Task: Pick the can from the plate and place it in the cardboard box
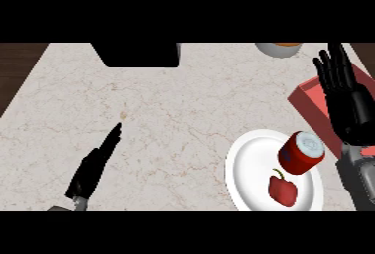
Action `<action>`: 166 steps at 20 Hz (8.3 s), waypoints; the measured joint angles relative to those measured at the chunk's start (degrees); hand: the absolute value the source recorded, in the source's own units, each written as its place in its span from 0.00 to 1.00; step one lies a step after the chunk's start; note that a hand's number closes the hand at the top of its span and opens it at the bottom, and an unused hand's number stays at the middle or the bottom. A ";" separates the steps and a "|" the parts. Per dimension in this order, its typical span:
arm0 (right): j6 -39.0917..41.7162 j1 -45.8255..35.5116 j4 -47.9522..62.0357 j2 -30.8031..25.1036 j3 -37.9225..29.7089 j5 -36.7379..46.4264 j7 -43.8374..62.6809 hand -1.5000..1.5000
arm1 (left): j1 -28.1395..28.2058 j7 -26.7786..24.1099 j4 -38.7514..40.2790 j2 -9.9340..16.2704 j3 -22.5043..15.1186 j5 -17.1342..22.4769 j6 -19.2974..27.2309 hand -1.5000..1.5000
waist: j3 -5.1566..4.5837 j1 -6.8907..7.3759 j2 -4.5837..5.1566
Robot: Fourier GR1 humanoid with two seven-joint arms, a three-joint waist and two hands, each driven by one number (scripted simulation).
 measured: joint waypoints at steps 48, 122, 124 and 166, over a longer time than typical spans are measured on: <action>4.29 16.55 -30.98 -26.81 -4.32 3.00 66.47 0.00 | -6.05 8.48 -13.98 -4.91 15.73 9.85 4.91 0.50 | -1.03 -0.56 1.32; 16.35 11.00 -11.01 5.17 1.72 43.60 54.11 1.00 | -5.43 10.24 -15.23 -11.13 21.27 3.94 -0.83 0.50 | -0.99 -1.04 1.22; 16.75 11.88 -12.83 5.00 5.57 46.02 51.71 1.00 | -5.74 10.12 -14.67 -10.65 22.06 4.60 -1.34 0.50 | -1.00 -1.07 1.20; 27.75 5.71 -43.93 10.51 7.31 75.00 42.46 1.00 | -5.90 10.75 -15.33 -11.20 21.92 3.80 -0.97 0.50 | -0.93 -1.28 1.32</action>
